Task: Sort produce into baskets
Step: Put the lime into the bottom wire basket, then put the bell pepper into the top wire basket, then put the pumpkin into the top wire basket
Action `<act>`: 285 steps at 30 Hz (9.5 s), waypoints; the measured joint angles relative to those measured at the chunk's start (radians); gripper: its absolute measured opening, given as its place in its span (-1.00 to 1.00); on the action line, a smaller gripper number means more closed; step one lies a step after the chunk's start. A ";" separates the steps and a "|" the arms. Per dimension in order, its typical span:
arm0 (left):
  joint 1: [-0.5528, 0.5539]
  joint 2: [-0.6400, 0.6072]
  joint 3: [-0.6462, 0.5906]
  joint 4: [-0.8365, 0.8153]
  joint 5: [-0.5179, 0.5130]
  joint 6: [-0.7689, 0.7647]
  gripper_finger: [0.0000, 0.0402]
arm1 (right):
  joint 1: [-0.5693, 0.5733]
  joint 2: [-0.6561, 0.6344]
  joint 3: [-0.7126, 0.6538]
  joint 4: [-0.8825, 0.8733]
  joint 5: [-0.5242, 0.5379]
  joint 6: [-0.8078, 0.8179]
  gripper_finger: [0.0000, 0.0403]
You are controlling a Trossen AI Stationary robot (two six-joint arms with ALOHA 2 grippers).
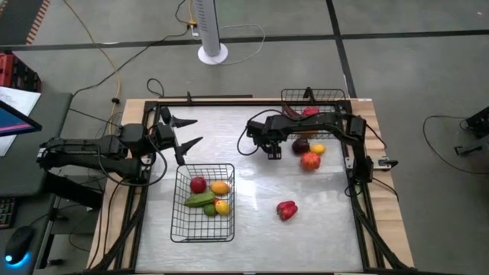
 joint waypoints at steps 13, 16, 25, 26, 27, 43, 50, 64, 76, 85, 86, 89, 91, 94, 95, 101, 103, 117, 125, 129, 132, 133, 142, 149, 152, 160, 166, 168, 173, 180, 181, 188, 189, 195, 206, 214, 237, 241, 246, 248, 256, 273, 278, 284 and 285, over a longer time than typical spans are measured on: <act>0.000 0.000 0.000 -0.001 0.000 0.008 0.29 | 0.147 -0.002 0.133 -0.168 0.002 0.090 0.31; 0.000 0.000 0.000 0.001 -0.001 0.011 0.29 | 0.232 -0.002 0.225 -0.198 0.002 0.111 0.31; 0.000 0.000 0.000 0.009 -0.001 0.010 0.29 | 0.478 -0.003 0.487 -0.071 0.084 0.055 0.31; 0.000 0.000 0.000 0.009 -0.001 0.010 0.29 | 0.493 -0.003 0.500 -0.038 0.086 0.047 0.31; 0.000 0.000 0.000 0.009 -0.001 0.010 0.29 | 0.505 -0.004 0.505 0.009 0.078 0.039 0.32; 0.000 0.000 0.000 0.008 -0.001 0.007 0.29 | 0.515 0.001 0.477 0.214 -0.164 0.028 0.56; 0.000 0.000 -0.001 -0.001 -0.001 0.006 0.29 | 0.538 -0.007 0.479 0.102 -0.123 0.084 0.87; 0.000 0.000 -0.001 -0.001 -0.002 -0.017 0.29 | 0.725 -0.039 0.282 -0.333 -0.259 0.447 0.85; 0.000 0.000 -0.001 -0.002 0.006 -0.028 0.29 | 0.747 -0.038 0.159 -0.187 -0.259 0.392 0.64; 0.000 0.000 -0.001 -0.002 0.002 -0.020 0.29 | 0.746 -0.033 0.159 -0.187 -0.260 0.369 0.17; 0.000 0.000 -0.001 -0.002 0.002 -0.021 0.29 | 0.747 -0.033 0.159 -0.186 -0.260 0.369 0.14; 0.000 0.000 -0.001 -0.002 0.002 -0.021 0.29 | 0.746 -0.033 0.159 -0.183 -0.260 0.372 0.04; 0.000 0.000 -0.001 -0.002 0.002 -0.021 0.29 | 0.746 -0.033 0.159 -0.181 -0.261 0.373 0.00; 0.000 0.000 -0.001 -0.002 0.002 -0.022 0.29 | 0.745 -0.033 0.143 -0.150 -0.264 0.375 -0.06; 0.000 0.000 -0.001 -0.002 0.002 -0.022 0.29 | 0.745 -0.033 0.128 -0.136 -0.268 0.379 -0.08; 0.000 0.000 -0.001 -0.002 0.002 -0.022 0.29 | 0.744 -0.035 0.055 -0.125 -0.292 0.384 -0.13; 0.000 0.000 -0.001 -0.002 0.002 -0.022 0.29 | 0.744 -0.035 0.046 -0.127 -0.292 0.385 -0.15; 0.000 0.000 -0.001 -0.002 0.001 -0.022 0.29 | 0.740 -0.036 0.034 -0.145 -0.293 0.393 -0.42; 0.000 0.000 -0.001 -0.002 0.001 -0.022 0.29 | 0.697 -0.036 0.088 -0.169 -0.315 0.497 -0.46; 0.000 0.000 -0.001 -0.002 0.001 -0.023 0.29 | 0.652 -0.037 0.117 -0.182 -0.368 0.585 -0.46; 0.000 0.000 -0.001 -0.002 0.001 -0.022 0.29 | 0.633 -0.037 0.118 -0.193 -0.368 0.609 -0.46; 0.000 0.000 -0.001 -0.002 0.001 -0.022 0.29 | 0.629 -0.037 0.118 -0.203 -0.368 0.615 -0.45; 0.000 0.000 -0.001 -0.002 0.001 -0.020 0.29 | 0.632 -0.036 0.068 -0.214 -0.458 0.630 -0.34; 0.000 0.000 -0.001 -0.002 0.001 -0.021 0.29 | 0.631 -0.036 0.023 -0.213 -0.452 0.615 -0.29; 0.000 0.000 -0.001 -0.002 0.001 -0.022 0.29 | 0.631 -0.036 0.015 -0.217 -0.451 0.609 -0.31; 0.000 0.000 -0.001 -0.002 0.001 -0.021 0.29 | 0.603 -0.036 0.037 -0.224 -0.418 0.653 -0.32; 0.000 0.000 -0.001 -0.002 0.000 -0.021 0.29 | 0.573 -0.036 0.044 -0.272 -0.420 0.724 -0.29; 0.000 0.000 -0.001 -0.002 0.001 -0.021 0.29 | 0.570 -0.036 0.044 -0.279 -0.422 0.732 -0.29; 0.000 0.000 -0.001 -0.003 0.001 -0.021 0.29 | 0.570 -0.036 0.033 -0.278 -0.486 0.732 -0.30; 0.000 0.000 -0.001 -0.003 0.001 -0.022 0.29 | 0.570 -0.036 -0.024 -0.271 -0.528 0.732 -0.31; 0.000 0.000 -0.001 -0.003 0.001 -0.022 0.29 | 0.570 -0.036 -0.028 -0.268 -0.528 0.732 -0.31; 0.000 0.000 -0.001 -0.004 0.001 -0.021 0.29 | 0.570 -0.036 -0.034 -0.268 -0.579 0.732 -0.44; 0.000 0.000 -0.001 -0.005 0.001 -0.021 0.29 | 0.570 -0.036 -0.034 -0.269 -0.579 0.732 -0.49; 0.000 0.000 -0.001 -0.010 0.000 -0.020 0.29 | 0.570 -0.036 -0.034 -0.270 -0.580 0.732 -0.85; 0.000 0.000 -0.001 -0.010 0.001 -0.019 0.29 | 0.563 -0.036 -0.005 -0.368 -0.569 0.708 -0.85; 0.000 0.000 -0.001 -0.009 0.001 -0.019 0.29 | 0.558 -0.036 0.176 -0.525 -0.428 0.696 -0.85; 0.000 0.000 -0.001 0.001 0.002 -0.023 0.29 | 0.328 -0.537 0.212 -0.541 0.497 0.673 -0.84; 0.000 0.000 -0.001 0.003 0.002 -0.024 0.29 | 0.243 -0.621 0.143 -0.423 0.565 0.585 -0.77; 0.000 0.000 -0.001 0.003 0.003 -0.024 0.29 | 0.097 -0.681 0.037 -0.263 0.579 0.437 -0.75; 0.000 0.000 -0.001 0.003 0.002 -0.024 0.29 | 0.032 -0.692 -0.002 -0.234 0.571 0.388 -0.72; 0.000 0.000 -0.001 0.000 0.002 -0.015 0.29 | -0.178 -0.671 -0.108 -0.226 0.355 0.329 -0.19; 0.000 0.000 -0.001 -0.026 -0.018 -0.006 0.29 | 0.222 -0.728 -0.384 -0.177 -0.029 0.618 0.37; 0.000 0.000 -0.001 -0.022 -0.019 -0.012 0.29 | 0.306 -0.759 -0.521 -0.136 -0.001 0.704 0.38; 0.000 0.000 -0.001 0.009 -0.020 -0.015 0.29 | 0.354 -0.757 -0.610 -0.100 -0.001 0.702 0.47; 0.000 0.000 -0.001 0.008 -0.019 -0.015 0.29 | 0.356 -0.755 -0.618 -0.096 0.000 0.695 0.50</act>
